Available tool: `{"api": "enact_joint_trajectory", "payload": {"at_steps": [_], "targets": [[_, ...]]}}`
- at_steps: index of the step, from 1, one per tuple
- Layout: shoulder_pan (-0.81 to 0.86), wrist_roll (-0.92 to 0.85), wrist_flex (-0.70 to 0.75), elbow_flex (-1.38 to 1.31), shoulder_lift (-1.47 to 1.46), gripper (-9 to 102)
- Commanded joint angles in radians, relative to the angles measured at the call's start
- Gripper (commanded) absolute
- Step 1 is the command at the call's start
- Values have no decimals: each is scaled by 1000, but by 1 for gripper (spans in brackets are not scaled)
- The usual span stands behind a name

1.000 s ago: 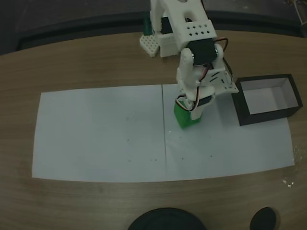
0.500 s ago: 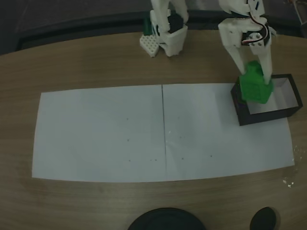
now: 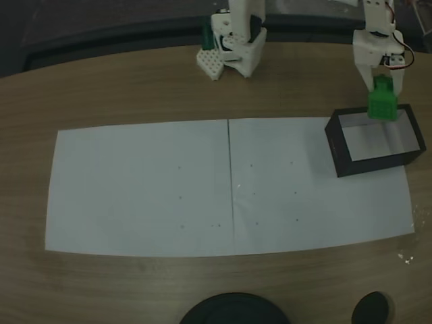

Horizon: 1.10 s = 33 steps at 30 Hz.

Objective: Grab a green square and put it in the box.

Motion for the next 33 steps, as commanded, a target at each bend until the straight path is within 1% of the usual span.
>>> {"api": "enact_joint_trajectory", "payload": {"at_steps": [1, 6, 12, 13, 14, 16, 19, 20, 21, 23, 25, 27, 31, 33], "targets": [[0, 2, -67, -58, -21, 1], [9, 2, -114, -58, -74, 1], [8, 11, -120, -63, -114, 2], [8, 20, -117, -63, -112, 4], [8, 44, -109, -63, -110, 7], [11, 72, -95, -60, -109, 20], [17, 44, -64, -71, -109, 38], [18, 35, -55, -72, -107, 41], [21, 35, -44, -72, -98, 41], [28, 38, -12, -72, -48, 37], [55, 38, 12, -72, 43, 29], [106, 38, 31, -72, 170, 20], [258, 34, 97, -63, 494, 0], [334, 40, 156, -49, 675, 1]]}}
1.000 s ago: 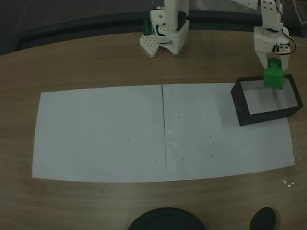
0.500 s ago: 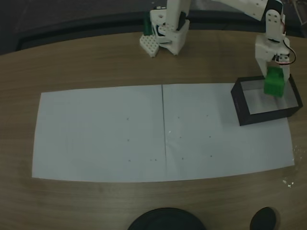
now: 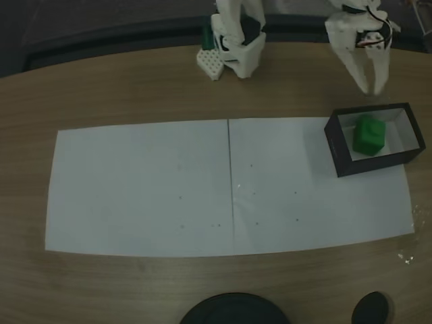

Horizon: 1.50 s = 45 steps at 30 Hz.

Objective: Grab a green square and put it in the box.

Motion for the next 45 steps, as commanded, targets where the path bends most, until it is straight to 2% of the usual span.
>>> {"api": "enact_joint_trajectory", "payload": {"at_steps": [1, 4, 10, 14, 22, 26, 35, 40, 45], "targets": [[92, 3, 72, -20, 377, 1], [225, 5, 126, 69, 638, 1], [601, 44, 118, 431, 1115, 1], [710, 34, 77, 655, 1345, 1], [724, 34, -58, 753, 1328, 2], [727, 34, -172, 931, 1330, 2], [732, 35, -291, 1218, 1328, 1], [798, 43, -394, 1413, 1330, 1], [813, 44, -416, 1568, 1330, 1]]}}
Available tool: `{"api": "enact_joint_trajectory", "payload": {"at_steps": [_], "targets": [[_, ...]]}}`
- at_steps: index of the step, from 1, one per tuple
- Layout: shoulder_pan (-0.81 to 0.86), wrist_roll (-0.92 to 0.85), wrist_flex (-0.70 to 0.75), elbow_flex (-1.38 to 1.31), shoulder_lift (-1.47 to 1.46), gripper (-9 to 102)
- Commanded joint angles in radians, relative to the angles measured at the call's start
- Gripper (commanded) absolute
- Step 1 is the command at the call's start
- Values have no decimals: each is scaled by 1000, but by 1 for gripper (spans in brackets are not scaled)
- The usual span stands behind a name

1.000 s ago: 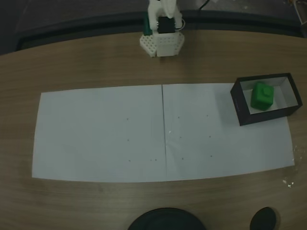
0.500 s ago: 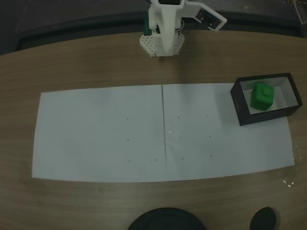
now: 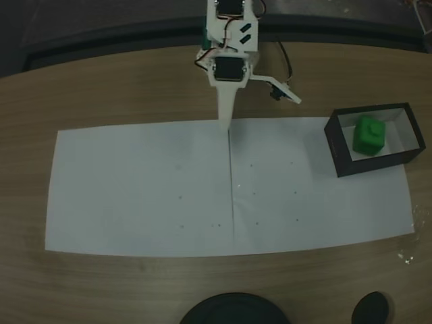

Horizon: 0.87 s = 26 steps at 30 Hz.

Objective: Grab a green square and put it in the box.

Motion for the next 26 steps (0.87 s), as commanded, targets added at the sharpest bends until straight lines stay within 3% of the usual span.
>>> {"api": "enact_joint_trajectory", "payload": {"at_steps": [1, 9, 15, 26], "targets": [[-5, 3, -18, 51, 8, 1], [-9, 3, 12, 71, 8, 1], [-12, 3, 233, 15, 8, 1], [-11, 5, 233, 14, 8, 1]]}}
